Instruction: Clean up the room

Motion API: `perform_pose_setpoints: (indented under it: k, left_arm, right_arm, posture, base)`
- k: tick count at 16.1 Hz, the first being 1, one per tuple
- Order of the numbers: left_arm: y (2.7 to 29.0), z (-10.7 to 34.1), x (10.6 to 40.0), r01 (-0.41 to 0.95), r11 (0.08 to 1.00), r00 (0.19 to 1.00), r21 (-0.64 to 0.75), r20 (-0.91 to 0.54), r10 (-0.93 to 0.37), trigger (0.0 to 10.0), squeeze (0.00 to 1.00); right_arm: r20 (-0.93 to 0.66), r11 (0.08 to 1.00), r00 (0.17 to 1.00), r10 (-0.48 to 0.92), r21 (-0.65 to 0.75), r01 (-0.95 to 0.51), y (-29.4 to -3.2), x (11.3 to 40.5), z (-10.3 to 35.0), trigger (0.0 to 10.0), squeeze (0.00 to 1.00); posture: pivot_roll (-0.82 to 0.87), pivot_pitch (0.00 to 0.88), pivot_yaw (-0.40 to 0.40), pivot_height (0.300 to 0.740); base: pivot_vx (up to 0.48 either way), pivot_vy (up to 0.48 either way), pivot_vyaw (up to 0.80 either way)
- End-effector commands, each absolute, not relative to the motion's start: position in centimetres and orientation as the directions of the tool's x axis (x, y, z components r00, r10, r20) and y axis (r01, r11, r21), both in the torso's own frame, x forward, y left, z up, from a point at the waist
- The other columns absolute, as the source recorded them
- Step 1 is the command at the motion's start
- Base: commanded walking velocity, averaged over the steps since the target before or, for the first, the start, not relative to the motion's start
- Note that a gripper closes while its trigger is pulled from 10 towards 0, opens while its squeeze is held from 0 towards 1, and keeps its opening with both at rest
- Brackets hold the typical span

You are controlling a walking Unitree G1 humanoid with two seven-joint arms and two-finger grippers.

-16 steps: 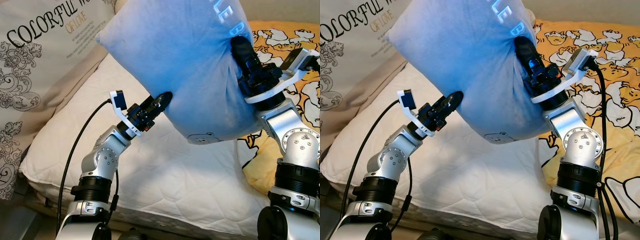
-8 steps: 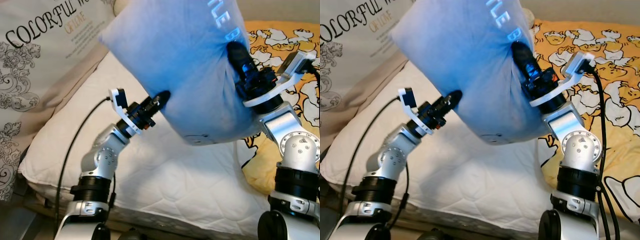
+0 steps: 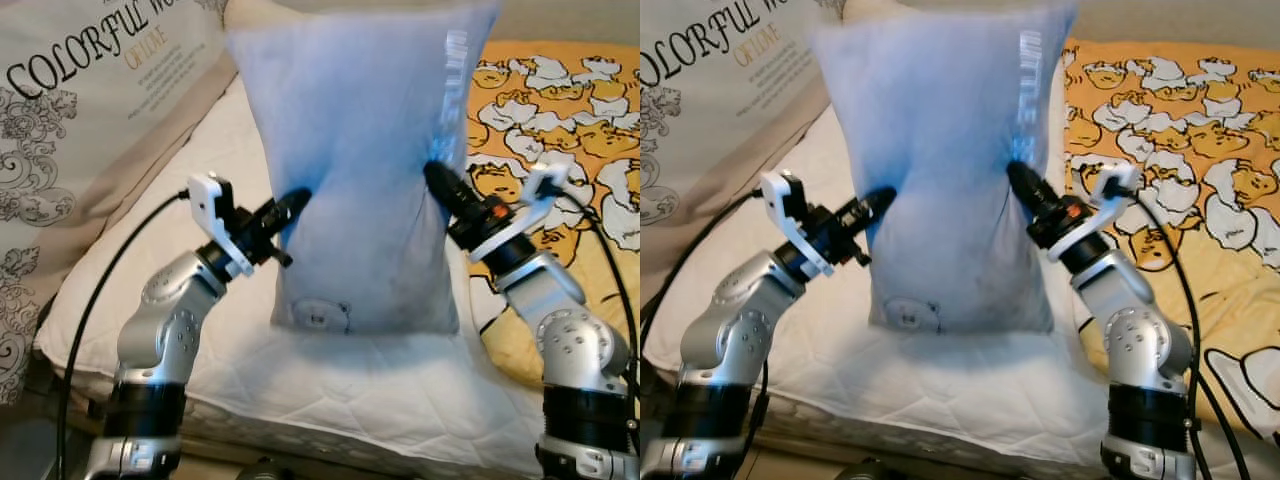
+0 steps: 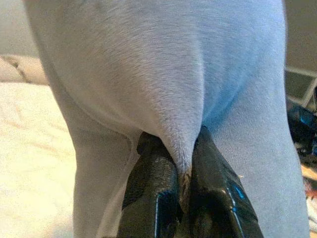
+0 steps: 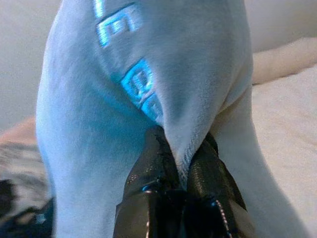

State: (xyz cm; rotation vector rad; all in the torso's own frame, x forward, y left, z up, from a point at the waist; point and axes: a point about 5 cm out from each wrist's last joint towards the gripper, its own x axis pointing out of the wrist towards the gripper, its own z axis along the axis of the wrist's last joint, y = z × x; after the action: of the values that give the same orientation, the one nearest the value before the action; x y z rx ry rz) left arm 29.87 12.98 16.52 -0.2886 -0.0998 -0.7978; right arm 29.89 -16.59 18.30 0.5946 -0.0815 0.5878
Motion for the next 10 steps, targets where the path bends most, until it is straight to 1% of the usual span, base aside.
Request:
perform_pose_setpoints:
  k: [1,2,3,4,8,9,10]
  left_arm:
    - [12.1,16.9,28.9,0.722,0.676,0.691,-0.144,0.167,-0.703,0.0,0.0]
    - [12.0,16.6,28.5,0.71,0.694,0.704,-0.115,0.141,-0.697,0.0,0.0]
    - [11.9,15.8,28.1,0.672,0.739,0.74,-0.053,0.08,-0.668,0.0,0.0]
    - [11.9,15.6,28.0,0.644,0.763,0.764,-0.047,0.073,-0.64,0.0,0.0]
    - [11.9,15.6,28.0,0.644,0.763,0.764,-0.047,0.073,-0.64,0.0,0.0]
    - [11.9,15.6,28.0,0.623,0.781,0.782,-0.04,0.072,-0.619,0.0,0.0]
    - [13.0,16.0,28.9,0.508,0.861,0.86,0.01,0.054,-0.508,0.0,0.0]
  right_arm:
    - [0.223,0.733,0.852,0.473,0.436,-0.522,-15.8,29.3,18.6,0.0,0.0]
    - [0.203,0.759,0.864,0.461,0.414,-0.502,-15.6,29.0,18.3,0.0,0.0]
    - [0.161,0.811,0.899,0.408,0.389,-0.438,-15.1,28.4,17.5,0.0,0.0]
    - [0.153,0.825,0.912,0.38,0.39,-0.409,-15.0,28.1,17.3,0.0,0.0]
    - [0.153,0.825,0.912,0.38,0.39,-0.409,-15.0,28.1,17.3,0.0,0.0]
    - [0.149,0.835,0.92,0.363,0.387,-0.392,-14.9,27.9,17.2,0.0,0.0]
    - [0.089,0.9,0.964,0.251,0.344,-0.266,-15.2,27.3,16.1,0.0,0.0]
  posture:
    - [0.0,0.0,0.082,0.74]
    - [0.0,0.0,0.082,0.74]
    - [0.0,0.0,0.078,0.74]
    - [0.0,0.0,0.076,0.74]
    - [0.0,0.0,0.076,0.74]
    - [0.0,0.0,0.074,0.74]
    - [0.0,0.0,0.078,0.74]
  base:
    - [0.0,0.0,0.0]
    - [0.0,0.0,0.0]
    - [0.0,0.0,0.0]
    - [0.0,0.0,0.0]
    - [0.0,0.0,0.0]
    - [0.0,0.0,0.0]
    - [0.0,0.0,0.0]
